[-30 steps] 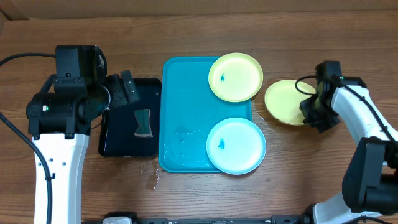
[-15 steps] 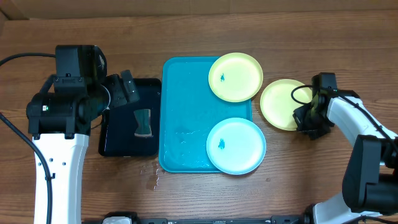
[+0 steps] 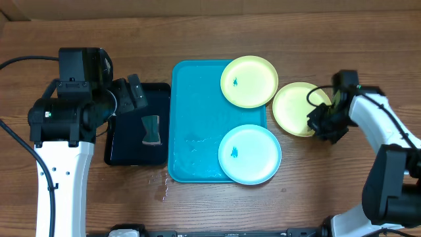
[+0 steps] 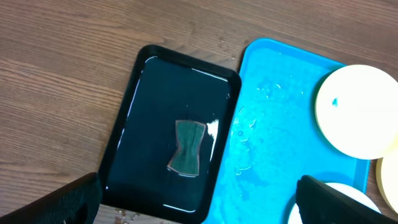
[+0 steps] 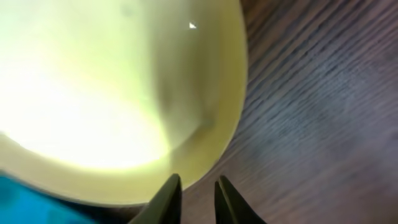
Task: Clean dirty plates on tray and stack at the side
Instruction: 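Open the right gripper and move it left to the light-blue plate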
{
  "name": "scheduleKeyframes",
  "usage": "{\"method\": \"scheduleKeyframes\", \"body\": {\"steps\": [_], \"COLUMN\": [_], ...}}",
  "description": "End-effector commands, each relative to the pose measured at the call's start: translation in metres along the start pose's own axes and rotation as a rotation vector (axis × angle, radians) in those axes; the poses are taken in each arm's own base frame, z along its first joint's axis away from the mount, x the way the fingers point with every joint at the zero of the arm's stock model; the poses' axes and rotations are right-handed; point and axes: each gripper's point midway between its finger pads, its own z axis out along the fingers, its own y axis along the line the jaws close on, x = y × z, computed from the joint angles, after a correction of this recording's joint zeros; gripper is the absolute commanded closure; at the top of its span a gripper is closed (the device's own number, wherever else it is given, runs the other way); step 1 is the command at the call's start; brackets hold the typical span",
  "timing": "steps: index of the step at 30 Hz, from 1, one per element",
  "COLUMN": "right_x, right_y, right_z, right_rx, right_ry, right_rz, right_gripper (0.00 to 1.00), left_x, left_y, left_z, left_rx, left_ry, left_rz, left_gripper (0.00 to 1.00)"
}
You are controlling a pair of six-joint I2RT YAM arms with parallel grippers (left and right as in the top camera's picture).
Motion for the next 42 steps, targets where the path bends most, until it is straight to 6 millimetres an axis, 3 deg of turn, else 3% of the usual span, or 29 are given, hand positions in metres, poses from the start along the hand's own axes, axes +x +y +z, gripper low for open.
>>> {"method": "scheduleKeyframes", "body": {"steps": [1,3,5,8,12,22,42], "right_x": [0.000,0.011,0.026,0.042,0.057,0.099,0.116], "right_y": [0.020,0.022,0.025,0.020,0.014,0.023,0.022], "right_z": [-0.029,-0.035,-0.037,-0.038,-0.037,-0.016,-0.005], "right_rx": [-0.058,-0.076,-0.115,-0.114,-0.081,-0.013,0.163], "right_ry": [-0.001,0.053,0.121,0.187,0.236,0.267,0.166], "right_rz": [-0.146,-0.216,-0.287,-0.356,-0.395,-0.551,-0.648], "right_gripper": [0.75,0.69,0.55,0.49,0.49,0.48,0.46], "left_x": [-0.004,-0.004,-0.004,-0.004,-0.004,-0.004,-0.004], "left_y": [0.002,0.002,0.002,0.002,0.002,0.002,0.002], "left_z": [-0.004,-0.004,-0.004,-0.004,-0.004,-0.004,-0.004], "left_rx": [-0.003,-0.003,-0.003,-0.003,-0.003,-0.003,-0.003], "left_ry": [-0.018,-0.018,-0.018,-0.018,-0.018,-0.018,-0.018], "left_rz": [-0.019,-0.019,-0.019,-0.019,-0.019,-0.019,-0.019], "left_gripper": [0.00,0.00,0.00,0.00,0.00,0.00,0.00]}}
